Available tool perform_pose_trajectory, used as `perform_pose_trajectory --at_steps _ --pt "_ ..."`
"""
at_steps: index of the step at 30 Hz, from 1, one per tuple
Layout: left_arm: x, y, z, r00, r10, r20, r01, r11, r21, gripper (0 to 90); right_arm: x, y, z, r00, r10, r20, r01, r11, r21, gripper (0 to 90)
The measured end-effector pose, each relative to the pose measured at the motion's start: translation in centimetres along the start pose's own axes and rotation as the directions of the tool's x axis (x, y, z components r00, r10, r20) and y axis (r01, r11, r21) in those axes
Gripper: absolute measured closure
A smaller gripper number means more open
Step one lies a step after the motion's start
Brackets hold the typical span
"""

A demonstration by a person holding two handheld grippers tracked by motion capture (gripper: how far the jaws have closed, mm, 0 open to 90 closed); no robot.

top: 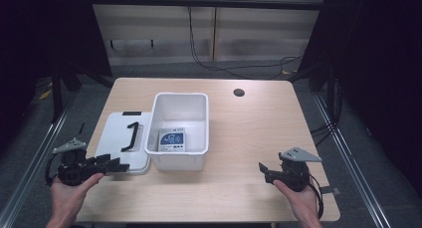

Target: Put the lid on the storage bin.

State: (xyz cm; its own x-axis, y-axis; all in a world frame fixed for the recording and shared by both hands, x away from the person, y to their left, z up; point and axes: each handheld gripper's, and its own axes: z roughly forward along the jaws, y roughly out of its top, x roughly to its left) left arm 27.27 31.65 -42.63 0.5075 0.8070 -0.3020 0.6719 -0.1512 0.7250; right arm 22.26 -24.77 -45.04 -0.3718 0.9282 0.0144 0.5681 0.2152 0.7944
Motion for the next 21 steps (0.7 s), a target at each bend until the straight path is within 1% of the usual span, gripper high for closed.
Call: perform_pose_trajectory --at_steps 2,3,4,5,7,9,10,11,12,13,14,15,16,17,18,19,20,21 --pt "-0.1 0.0 0.1 0.9999 0.011 0.000 -0.011 0.9999 0.010 56.0 0.1 0.1 0.0 1.0000 0.003 -0.008 -0.003 1.000 0.000 21.0" --pt "-0.2 0.0 0.1 1.0000 0.005 0.006 -0.005 1.0000 0.006 56.4 0.1 0.1 -0.1 1.0000 0.006 -0.005 -0.006 1.000 -0.006 21.4" --pt "-0.2 0.0 0.0 0.9999 -0.003 0.017 0.003 1.0000 -0.007 56.4 0.1 0.1 -0.2 0.9999 0.009 -0.008 -0.009 1.000 -0.011 21.4" --pt "-0.2 0.0 -0.1 0.9996 0.003 0.027 -0.003 0.9999 -0.010 55.9 0.1 0.1 -0.2 0.9998 0.011 -0.014 -0.011 1.000 -0.014 21.4" --pt "-0.3 0.1 -0.2 1.0000 0.003 0.006 -0.003 0.9999 -0.015 55.8 0.2 0.1 -0.4 0.9996 0.022 -0.017 -0.022 1.000 -0.014 21.6" --pt "-0.2 0.2 -0.3 0.9997 0.003 0.024 -0.003 0.9996 -0.028 55.7 0.3 0.1 -0.4 0.9993 0.025 -0.026 -0.026 1.000 -0.014 21.7" --pt "-0.2 0.3 -0.4 0.9997 0.021 0.011 -0.021 0.9991 -0.037 54.2 0.3 0.1 -0.4 0.9993 0.021 -0.031 -0.022 1.000 -0.015 21.7" --pt "-0.3 0.4 -0.4 0.9992 0.037 -0.018 -0.038 0.9984 -0.043 54.7 0.4 0.1 -0.4 0.9991 0.020 -0.036 -0.021 1.000 -0.013 21.7" --pt "-0.3 0.6 -0.5 0.9981 0.055 -0.029 -0.055 0.9982 -0.025 55.2 0.5 0.1 -0.3 0.9991 0.016 -0.039 -0.017 1.000 -0.011 21.7" --pt "-0.4 0.8 -0.4 0.9982 0.056 -0.021 -0.056 0.9983 -0.016 54.9 0.6 0.2 -0.3 0.9989 0.016 -0.044 -0.016 1.000 -0.011 21.7" --pt "-0.5 0.9 -0.4 0.9981 0.052 -0.032 -0.052 0.9986 -0.010 54.6 0.7 0.2 -0.3 0.9987 0.017 -0.048 -0.017 1.000 -0.011 21.5" --pt "-0.6 1.0 -0.3 0.9974 0.063 -0.035 -0.063 0.9980 0.008 54.5 0.7 0.2 -0.3 0.9984 0.013 -0.056 -0.014 1.000 -0.011 21.3" --pt "-0.7 1.1 -0.1 0.9977 0.059 -0.032 -0.058 0.9979 0.029 54.4 0.8 0.2 -0.3 0.9981 0.012 -0.061 -0.012 1.000 -0.005 21.2" --pt "-0.7 1.1 -0.1 0.9977 0.059 -0.032 -0.058 0.9979 0.029 52.7 0.9 0.2 -0.2 0.9978 0.007 -0.066 -0.007 1.000 0.001 21.2" --pt "-0.7 1.4 0.1 0.9988 0.034 -0.034 -0.032 0.9975 0.062 50.1 1.0 0.2 -0.2 0.9980 0.005 -0.064 -0.005 1.000 0.004 21.2" --pt "-0.7 1.4 0.1 0.9988 0.034 -0.034 -0.032 0.9975 0.062 50.1 1.0 0.2 -0.2 0.9980 0.005 -0.064 -0.005 1.000 0.004 21.2" --pt "-0.8 1.7 0.2 0.9996 0.023 -0.018 -0.022 0.9958 0.089 50.8 1.1 0.2 -0.2 0.9975 -0.001 -0.071 0.002 1.000 0.006 21.3" --pt "-0.9 1.8 0.3 0.9992 0.025 -0.032 -0.022 0.9950 0.098 51.0 1.1 0.2 -0.2 0.9973 -0.003 -0.073 0.003 1.000 0.004 21.4"
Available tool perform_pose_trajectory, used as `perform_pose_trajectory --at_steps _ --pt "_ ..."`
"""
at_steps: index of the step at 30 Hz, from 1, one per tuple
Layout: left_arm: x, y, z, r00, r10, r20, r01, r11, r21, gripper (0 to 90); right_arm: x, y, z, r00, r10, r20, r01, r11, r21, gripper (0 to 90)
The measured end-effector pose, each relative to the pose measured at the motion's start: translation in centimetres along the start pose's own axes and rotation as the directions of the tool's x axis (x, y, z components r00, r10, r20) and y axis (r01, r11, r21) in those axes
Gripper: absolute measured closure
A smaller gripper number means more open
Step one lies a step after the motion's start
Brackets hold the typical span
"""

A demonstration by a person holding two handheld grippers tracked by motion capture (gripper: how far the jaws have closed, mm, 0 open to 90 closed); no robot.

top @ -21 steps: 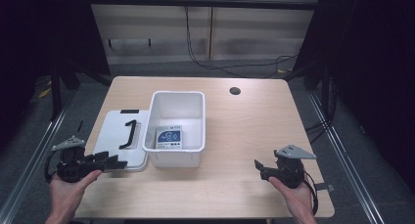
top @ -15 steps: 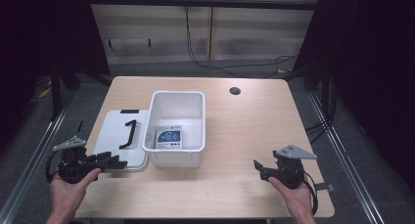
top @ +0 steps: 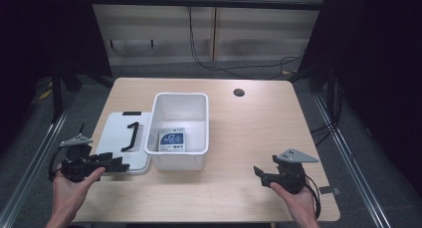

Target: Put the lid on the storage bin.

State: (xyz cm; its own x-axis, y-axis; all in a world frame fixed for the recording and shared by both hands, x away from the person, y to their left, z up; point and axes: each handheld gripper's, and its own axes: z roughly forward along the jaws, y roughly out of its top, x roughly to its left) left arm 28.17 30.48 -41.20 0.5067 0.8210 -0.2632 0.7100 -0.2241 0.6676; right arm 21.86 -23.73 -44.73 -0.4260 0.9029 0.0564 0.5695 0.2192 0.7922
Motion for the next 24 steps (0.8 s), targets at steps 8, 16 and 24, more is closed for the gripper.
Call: perform_pose_trajectory --at_steps 8,16,24 --pt "-0.5 1.3 0.0 0.9989 0.040 -0.026 -0.038 0.9974 0.061 56.3 0.3 0.0 0.0 0.9998 -0.007 -0.019 0.008 1.000 0.010 21.9" --pt "-0.7 2.8 0.0 0.9994 0.027 -0.023 -0.025 0.9966 0.078 56.3 0.5 0.1 -0.1 0.9993 -0.005 -0.038 0.005 1.000 0.010 22.5" --pt "-0.6 5.3 1.0 0.9993 0.028 -0.023 -0.023 0.9839 0.177 50.8 0.5 0.1 0.0 0.9989 -0.008 -0.047 0.009 1.000 0.011 22.6"
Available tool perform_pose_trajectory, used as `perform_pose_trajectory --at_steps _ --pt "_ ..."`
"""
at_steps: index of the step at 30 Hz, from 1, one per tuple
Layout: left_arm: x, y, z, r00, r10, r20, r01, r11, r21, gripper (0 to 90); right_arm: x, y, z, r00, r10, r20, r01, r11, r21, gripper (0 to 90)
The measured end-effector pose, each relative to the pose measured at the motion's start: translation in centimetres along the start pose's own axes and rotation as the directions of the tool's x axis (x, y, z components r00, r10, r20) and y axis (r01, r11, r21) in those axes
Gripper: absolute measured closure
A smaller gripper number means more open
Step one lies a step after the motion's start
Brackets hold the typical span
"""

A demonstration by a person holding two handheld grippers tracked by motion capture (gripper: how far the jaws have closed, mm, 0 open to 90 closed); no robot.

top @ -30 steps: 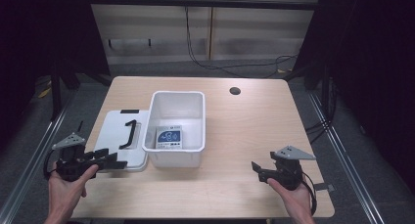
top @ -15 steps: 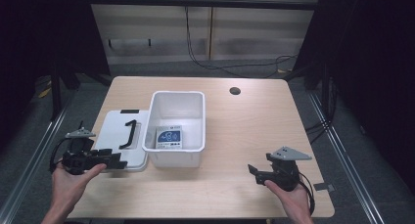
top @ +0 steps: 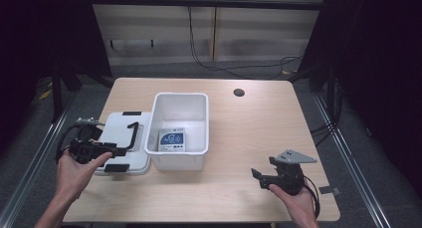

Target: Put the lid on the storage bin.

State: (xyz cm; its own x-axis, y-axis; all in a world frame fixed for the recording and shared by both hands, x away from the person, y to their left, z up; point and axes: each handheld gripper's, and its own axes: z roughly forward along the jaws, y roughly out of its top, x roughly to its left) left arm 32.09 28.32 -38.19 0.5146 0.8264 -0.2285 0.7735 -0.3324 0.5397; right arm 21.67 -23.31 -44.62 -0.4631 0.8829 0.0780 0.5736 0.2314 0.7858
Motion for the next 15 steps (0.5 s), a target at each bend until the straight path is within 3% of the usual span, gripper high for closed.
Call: perform_pose_trajectory --at_steps 9,15 --pt "0.0 2.2 0.8 0.9974 -0.023 -0.068 0.030 0.9935 0.110 44.3 0.1 0.0 0.0 1.0000 -0.002 -0.005 0.002 1.000 0.000 22.6" --pt "-0.1 3.6 1.7 0.9961 -0.022 -0.085 0.038 0.9809 0.191 45.5 0.0 0.0 0.0 1.0000 -0.002 -0.004 0.002 1.000 0.004 22.6"
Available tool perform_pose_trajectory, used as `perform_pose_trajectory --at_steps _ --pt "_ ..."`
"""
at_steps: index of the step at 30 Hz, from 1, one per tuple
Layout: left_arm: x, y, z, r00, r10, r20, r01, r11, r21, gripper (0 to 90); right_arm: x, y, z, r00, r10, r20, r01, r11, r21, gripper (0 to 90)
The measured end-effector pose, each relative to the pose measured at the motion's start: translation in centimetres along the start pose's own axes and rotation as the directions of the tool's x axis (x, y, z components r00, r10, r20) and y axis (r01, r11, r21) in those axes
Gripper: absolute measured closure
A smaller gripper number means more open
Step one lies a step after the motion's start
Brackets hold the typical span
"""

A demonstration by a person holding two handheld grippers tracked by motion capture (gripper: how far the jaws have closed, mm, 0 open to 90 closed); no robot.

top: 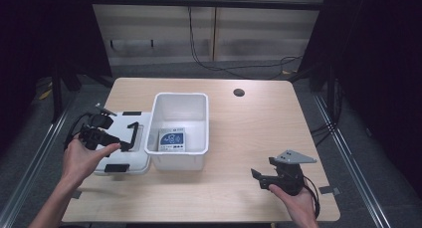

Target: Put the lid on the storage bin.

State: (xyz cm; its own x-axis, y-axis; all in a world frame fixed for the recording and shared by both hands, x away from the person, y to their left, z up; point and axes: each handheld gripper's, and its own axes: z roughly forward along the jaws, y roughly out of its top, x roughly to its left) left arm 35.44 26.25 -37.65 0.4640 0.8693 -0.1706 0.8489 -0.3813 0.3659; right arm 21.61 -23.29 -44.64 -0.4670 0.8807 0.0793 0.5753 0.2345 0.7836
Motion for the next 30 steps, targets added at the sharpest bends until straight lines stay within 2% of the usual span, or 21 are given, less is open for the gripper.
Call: perform_pose_trajectory --at_steps 5,6,8,13,15,17,20,23,26,30 --pt "0.2 0.8 0.3 0.9999 -0.010 -0.008 0.010 0.9995 0.028 46.4 0.0 -0.1 0.1 1.0000 0.007 -0.001 -0.007 1.000 0.012 22.5" --pt "0.1 1.2 0.5 0.9996 -0.022 -0.020 0.022 0.9991 0.036 46.5 0.0 -0.1 0.2 1.0000 0.005 -0.003 -0.004 1.000 0.014 22.5" --pt "0.1 1.7 0.6 0.9992 -0.020 -0.034 0.022 0.9985 0.051 46.4 0.0 -0.1 0.2 1.0000 0.004 -0.004 -0.004 1.000 0.014 22.6" --pt "0.2 2.7 1.1 0.9985 -0.036 -0.042 0.039 0.9961 0.079 45.0 0.1 -0.1 0.2 1.0000 0.002 -0.006 -0.002 1.000 0.014 22.6" --pt "0.1 3.4 1.6 0.9973 -0.039 -0.062 0.045 0.9942 0.098 45.0 0.0 -0.1 0.2 1.0000 -0.002 -0.009 0.002 1.000 0.015 22.5" --pt "0.1 3.6 1.8 0.9974 -0.046 -0.056 0.051 0.9935 0.102 43.4 0.0 -0.1 0.2 1.0000 -0.001 -0.008 0.001 1.000 0.015 22.5" --pt "0.1 4.5 2.4 0.9967 -0.043 -0.069 0.051 0.9897 0.133 43.8 0.1 -0.1 0.3 0.9999 0.006 -0.011 -0.006 1.000 0.023 22.6" --pt "0.3 4.8 2.8 0.9959 -0.053 -0.074 0.063 0.9882 0.139 46.1 0.2 -0.1 0.3 0.9999 0.002 -0.016 -0.001 1.000 0.026 22.6" --pt "0.8 5.4 3.4 0.9918 -0.087 -0.095 0.101 0.9818 0.161 49.0 0.2 -0.1 0.4 0.9996 0.006 -0.027 -0.005 0.999 0.035 22.6" --pt "0.7 5.9 3.8 0.9903 -0.091 -0.105 0.108 0.9779 0.179 51.7 0.3 -0.1 0.5 0.9995 -0.003 -0.032 0.004 0.999 0.032 22.7"
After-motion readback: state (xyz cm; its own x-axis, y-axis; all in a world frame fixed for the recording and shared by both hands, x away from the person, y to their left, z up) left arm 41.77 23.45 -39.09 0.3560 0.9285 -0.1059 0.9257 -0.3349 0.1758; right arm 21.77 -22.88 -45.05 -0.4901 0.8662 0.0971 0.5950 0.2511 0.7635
